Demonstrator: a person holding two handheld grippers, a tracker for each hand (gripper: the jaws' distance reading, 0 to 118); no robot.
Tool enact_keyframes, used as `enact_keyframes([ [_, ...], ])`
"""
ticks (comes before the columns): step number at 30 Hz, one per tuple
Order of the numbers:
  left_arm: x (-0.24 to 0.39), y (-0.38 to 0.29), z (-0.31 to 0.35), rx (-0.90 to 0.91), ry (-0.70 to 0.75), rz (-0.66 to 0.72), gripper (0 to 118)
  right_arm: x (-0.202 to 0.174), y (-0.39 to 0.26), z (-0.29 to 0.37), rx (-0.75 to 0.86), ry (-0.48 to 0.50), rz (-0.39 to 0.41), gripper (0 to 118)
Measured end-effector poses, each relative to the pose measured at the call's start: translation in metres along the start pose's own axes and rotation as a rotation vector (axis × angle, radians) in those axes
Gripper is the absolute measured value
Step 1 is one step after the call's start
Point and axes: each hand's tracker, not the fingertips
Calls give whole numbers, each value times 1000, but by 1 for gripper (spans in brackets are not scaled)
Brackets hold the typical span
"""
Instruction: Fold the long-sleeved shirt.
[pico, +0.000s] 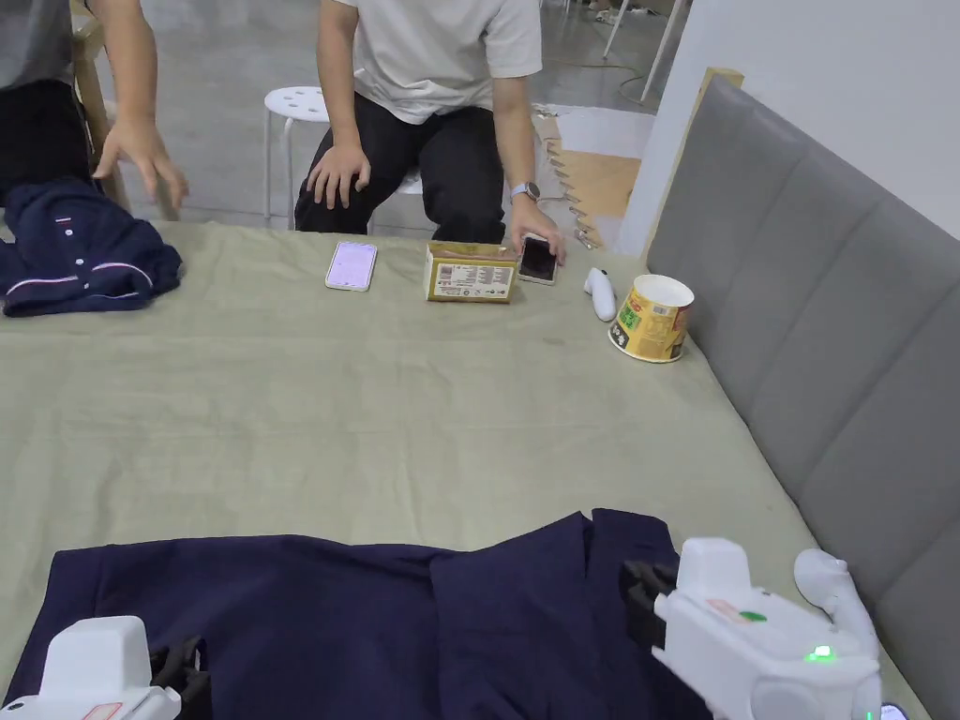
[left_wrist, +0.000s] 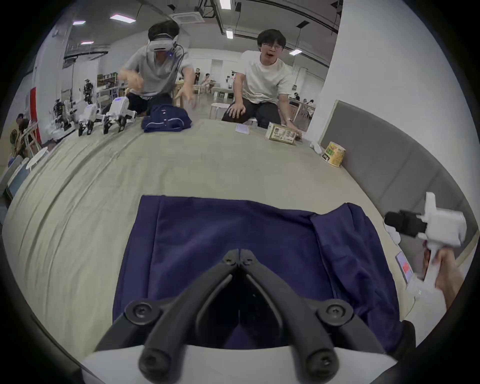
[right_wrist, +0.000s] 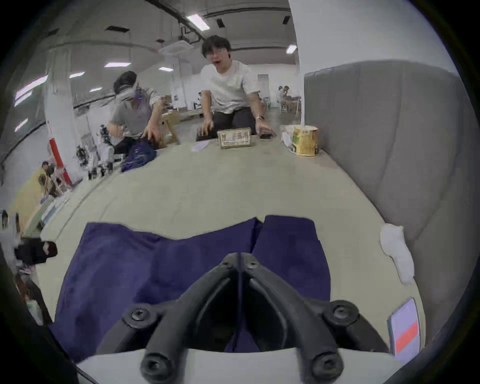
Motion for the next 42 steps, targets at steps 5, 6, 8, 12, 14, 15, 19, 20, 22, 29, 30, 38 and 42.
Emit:
enact_keyframes([
  [5, 6, 9, -26, -10, 10, -36, 3, 31, 53, -68, -112, -6, -59, 112],
  [6, 6, 10, -31, -15, 9, -36, 3, 37, 61, -77, -136, -38, -80, 113],
  [8, 4, 12, -40, -30, -10, -6, 3, 41, 72, -105, -205, -29, -91, 113],
  [12, 6, 9, -53, -38, -6, -6, 3, 38, 78, -147, -327, -67, -68, 112],
  [14, 3, 5, -57, -51, -13, 5, 3, 37, 78, -158, -362, -39, -56, 103],
  [15, 2, 2, -60, -59, -12, 6, 3, 39, 77, -164, -383, -37, -65, 95],
  [19, -5, -6, -65, -86, 2, 11, 3, 34, 69, -177, -454, -103, -10, 59],
  [20, -7, -8, -65, -90, 5, 15, 3, 31, 71, -176, -439, -77, 9, 58],
  [22, -10, -11, -65, -93, 11, 20, 3, 23, 72, -177, -455, -120, 54, 47],
  [29, -31, -15, -58, -105, 39, 52, 4, 13, 61, -165, -380, -85, 62, 8],
  [30, -40, -12, -58, -107, 47, 59, 4, 16, 61, -161, -363, -73, 26, 8],
  [38, -117, 67, -114, -121, 146, 51, 108, 26, 45, -138, -308, -34, -24, 8],
  [42, -149, 97, -158, -258, 203, 120, 105, 24, 44, -138, -306, -24, -16, 8],
])
